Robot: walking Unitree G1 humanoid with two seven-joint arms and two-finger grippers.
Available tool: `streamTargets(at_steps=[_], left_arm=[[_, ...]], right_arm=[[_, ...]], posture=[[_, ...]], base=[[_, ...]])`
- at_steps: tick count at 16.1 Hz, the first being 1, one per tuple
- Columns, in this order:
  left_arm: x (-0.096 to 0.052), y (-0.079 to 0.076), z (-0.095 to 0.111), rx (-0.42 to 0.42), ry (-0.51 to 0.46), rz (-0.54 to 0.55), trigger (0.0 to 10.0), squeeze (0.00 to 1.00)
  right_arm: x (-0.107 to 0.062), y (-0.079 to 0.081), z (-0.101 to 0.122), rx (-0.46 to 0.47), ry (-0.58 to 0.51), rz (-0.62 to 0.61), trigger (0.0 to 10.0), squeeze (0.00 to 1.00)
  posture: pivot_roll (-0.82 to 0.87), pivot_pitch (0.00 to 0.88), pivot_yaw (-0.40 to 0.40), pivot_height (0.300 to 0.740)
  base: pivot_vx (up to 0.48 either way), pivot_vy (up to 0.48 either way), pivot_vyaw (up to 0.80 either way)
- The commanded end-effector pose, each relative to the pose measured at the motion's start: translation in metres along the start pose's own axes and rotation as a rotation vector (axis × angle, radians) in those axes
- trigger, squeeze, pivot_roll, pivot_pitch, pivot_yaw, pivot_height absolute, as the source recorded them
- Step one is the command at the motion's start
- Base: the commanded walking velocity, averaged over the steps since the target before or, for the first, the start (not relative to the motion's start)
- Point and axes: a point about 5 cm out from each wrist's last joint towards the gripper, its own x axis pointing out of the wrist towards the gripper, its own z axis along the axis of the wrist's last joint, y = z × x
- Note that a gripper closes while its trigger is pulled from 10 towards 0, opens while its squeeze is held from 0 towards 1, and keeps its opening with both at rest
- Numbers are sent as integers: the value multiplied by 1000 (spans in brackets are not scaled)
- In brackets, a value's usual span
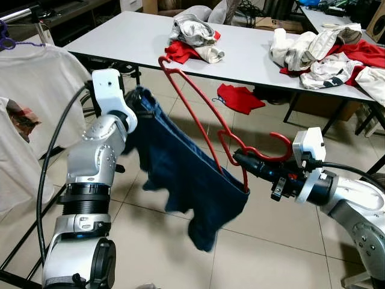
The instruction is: Hang hanger
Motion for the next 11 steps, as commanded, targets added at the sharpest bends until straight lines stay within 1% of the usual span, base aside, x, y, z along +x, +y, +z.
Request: streamTargets(at_steps=[1, 2, 3, 4, 5, 6, 7, 8, 9, 10, 11], left_arm=[[1, -16, 2, 59, -6, -94, 0, 0], [-1, -25, -6, 82, 18, -152, 0, 0], [-8, -45, -19, 97, 49, -271, 0, 0], [-15, -57, -24, 91, 56, -346, 0, 0], [-23, -67, -28, 79, 67, -426, 0, 0], [-26, -71, -30, 76, 73, -457, 0, 0], [-38, -74, -35, 71, 92, -508, 0, 0], [-41, -71, -37, 72, 101, -486, 0, 0], [-44, -64, -40, 75, 108, -441, 0, 0], [-49, -51, -44, 78, 101, -362, 0, 0], [-53, -38, -45, 76, 76, -286, 0, 0]], right_arm=[[-3, -12, 12, -23, -95, -134, 0, 0], [-1, -17, 16, -1, -142, -191, 0, 0], [4, -27, 25, 43, -232, -297, 0, 0], [6, -32, 28, 71, -277, -347, 0, 0], [9, -36, 29, 98, -297, -392, 0, 0], [10, -39, 29, 106, -300, -412, 0, 0], [10, -51, 24, 122, -313, -530, 0, 0], [8, -57, 18, 134, -286, -601, 0, 0], [3, -64, 8, 146, -225, -693, 0, 0], [-4, -64, -9, 141, -123, -770, 10000, 0], [-10, -56, -25, 151, -34, -775, 10000, 0]], posture=[[-58, 0, -1, 740], [-58, 0, -1, 740], [-58, 0, -1, 740], [-58, 0, -3, 740], [-58, 0, -3, 740], [-55, 0, -6, 740], [-55, 0, -6, 740], [-43, 0, -13, 740], [-39, 0, -16, 740], [-29, 0, -20, 740], [-27, 0, -19, 740]], base=[[0, 0, 0], [0, 0, 0], [0, 0, 0], [0, 0, 0], [0, 0, 0], [0, 0, 0], [0, 0, 0], [0, 0, 0], [0, 0, 0], [0, 0, 0], [0, 0, 0]])
